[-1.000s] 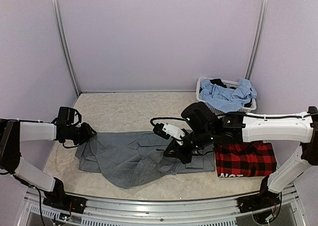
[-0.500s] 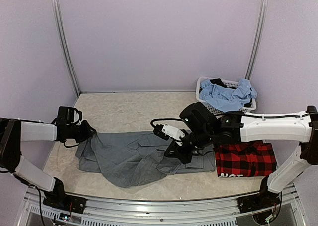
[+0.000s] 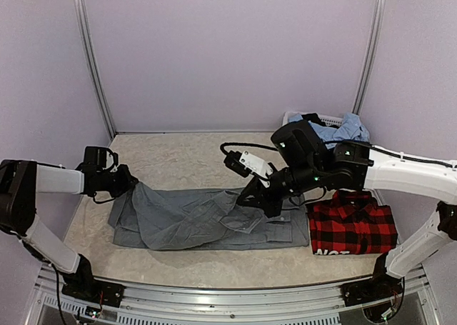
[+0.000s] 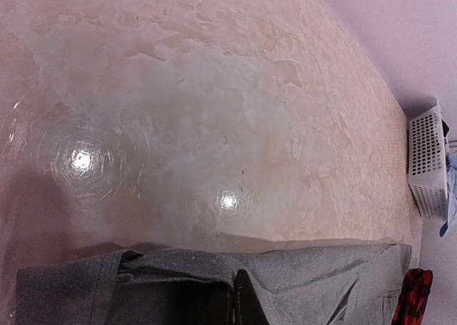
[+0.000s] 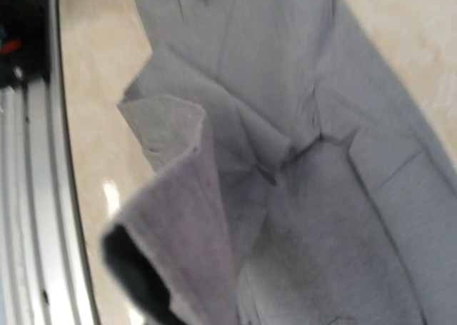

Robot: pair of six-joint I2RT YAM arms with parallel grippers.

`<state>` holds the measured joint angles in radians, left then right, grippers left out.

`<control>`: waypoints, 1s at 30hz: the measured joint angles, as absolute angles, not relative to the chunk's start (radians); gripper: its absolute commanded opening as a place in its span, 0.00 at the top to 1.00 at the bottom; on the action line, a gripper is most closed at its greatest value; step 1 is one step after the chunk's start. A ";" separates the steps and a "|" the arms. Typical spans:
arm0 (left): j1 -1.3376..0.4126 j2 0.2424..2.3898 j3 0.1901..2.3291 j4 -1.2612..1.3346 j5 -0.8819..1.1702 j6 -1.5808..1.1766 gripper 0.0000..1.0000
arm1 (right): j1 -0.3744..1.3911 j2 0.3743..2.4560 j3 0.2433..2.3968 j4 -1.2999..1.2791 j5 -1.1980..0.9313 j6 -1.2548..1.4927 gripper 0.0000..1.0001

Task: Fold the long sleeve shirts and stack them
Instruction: Smooth out the rectangle-folded shirt at the center of the board.

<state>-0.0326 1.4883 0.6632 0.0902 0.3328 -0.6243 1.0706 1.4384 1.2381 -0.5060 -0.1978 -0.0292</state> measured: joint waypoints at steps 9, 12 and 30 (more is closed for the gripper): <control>0.026 1.499 0.669 0.124 0.391 -0.646 1.00 | 1.070 1.412 1.380 -0.562 -0.136 -0.034 1.00; 0.055 1.505 0.682 0.143 0.406 -0.651 1.00 | 1.070 1.432 1.433 -0.581 -0.071 -0.036 1.00; 0.089 1.604 0.695 0.194 0.464 -0.662 0.72 | 1.057 1.504 1.501 -0.595 0.031 -0.043 1.00</control>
<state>0.0895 1.6035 0.6949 0.1936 0.4641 -0.6621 1.0569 1.5043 1.5005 -0.5945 0.0307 -0.0433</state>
